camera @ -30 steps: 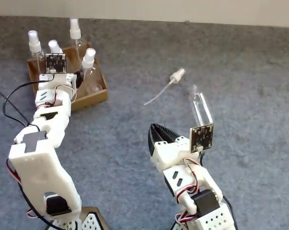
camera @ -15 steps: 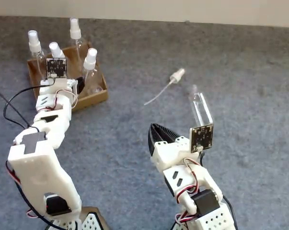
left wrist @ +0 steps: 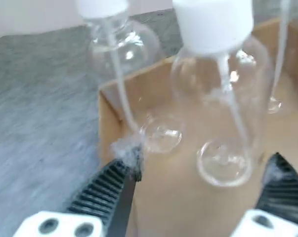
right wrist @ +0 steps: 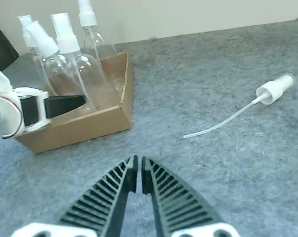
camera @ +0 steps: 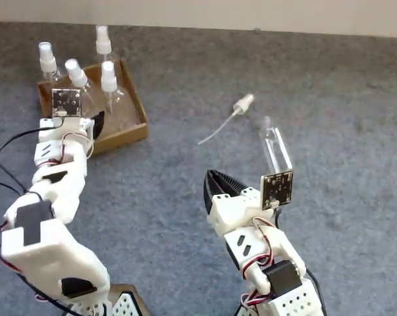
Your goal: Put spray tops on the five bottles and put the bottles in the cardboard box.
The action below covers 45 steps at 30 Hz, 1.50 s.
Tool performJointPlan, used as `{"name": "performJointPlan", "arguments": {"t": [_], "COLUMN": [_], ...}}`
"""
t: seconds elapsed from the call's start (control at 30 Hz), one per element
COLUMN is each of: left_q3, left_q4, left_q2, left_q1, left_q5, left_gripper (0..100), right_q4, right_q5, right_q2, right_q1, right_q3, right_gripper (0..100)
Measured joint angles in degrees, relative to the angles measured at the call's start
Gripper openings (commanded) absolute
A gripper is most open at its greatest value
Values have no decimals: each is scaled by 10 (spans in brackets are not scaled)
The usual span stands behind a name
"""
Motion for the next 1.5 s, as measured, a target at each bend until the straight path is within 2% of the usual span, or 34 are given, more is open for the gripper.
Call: {"name": "performJointPlan", "arguments": {"t": [0.33, 0.5, 0.63, 0.77, 1.0, 1.23, 1.5], "left_q3": [34, 48, 48, 48, 50, 42, 31], "left_q4": [173, 287, 376, 393, 418, 547, 564], "left_q2": [-147, -248, -315, -336, -339, -339, -339], "left_q1": [-10, -10, -10, -10, -5, 63, 121], "left_q5": [0, 0, 0, 0, 0, 0, 0], "left_gripper": [337, 337, 337, 337, 337, 337, 337], "right_q4": [-29, -29, -29, -25, 40, 92, 173], "right_q5": [2, 58, 65, 65, 69, 70, 72], "right_q2": [0, 0, 0, 0, 0, 0, 0], "right_q1": [141, 239, 294, 321, 372, 461, 532], "right_q3": [0, 0, 0, 0, 0, 0, 0], "right_gripper": [14, 14, 12, 12, 12, 12, 12]}}
